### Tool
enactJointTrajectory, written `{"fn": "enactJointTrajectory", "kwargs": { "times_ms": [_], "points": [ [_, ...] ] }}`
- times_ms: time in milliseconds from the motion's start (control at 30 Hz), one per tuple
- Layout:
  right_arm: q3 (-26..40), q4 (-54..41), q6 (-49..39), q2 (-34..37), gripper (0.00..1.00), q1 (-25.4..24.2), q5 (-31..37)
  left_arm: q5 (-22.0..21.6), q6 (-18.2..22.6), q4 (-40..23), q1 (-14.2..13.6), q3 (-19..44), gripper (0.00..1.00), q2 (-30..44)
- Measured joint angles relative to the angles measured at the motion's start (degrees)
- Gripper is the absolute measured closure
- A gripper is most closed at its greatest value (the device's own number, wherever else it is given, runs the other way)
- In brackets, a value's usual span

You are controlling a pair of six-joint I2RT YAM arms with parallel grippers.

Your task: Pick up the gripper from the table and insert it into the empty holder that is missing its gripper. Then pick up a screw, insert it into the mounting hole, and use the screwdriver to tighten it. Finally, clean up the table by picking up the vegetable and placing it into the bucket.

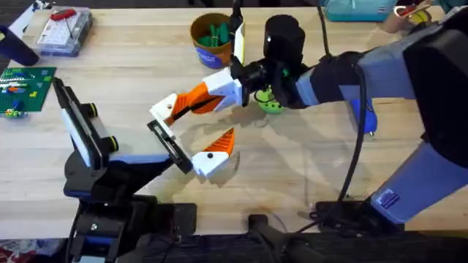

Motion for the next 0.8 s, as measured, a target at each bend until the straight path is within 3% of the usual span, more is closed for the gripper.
{"fn": "enactJointTrajectory", "kwargs": {
  "times_ms": [600,667,800],
  "points": [
    [0.0,0.0,0.0,0.0,0.984,0.0,0.0,0.0,0.0,0.0,0.0,0.0,0.014,0.0],
    [0.0,-0.2,0.2,0.0,0.824,0.0,0.4,0.3,0.0,0.0,0.0,0.0,0.014,0.0],
    [0.0,-0.3,0.2,0.0,0.219,0.5,2.0,2.0,0.0,-0.2,-0.4,0.0,0.014,0.0]
  ]
}}
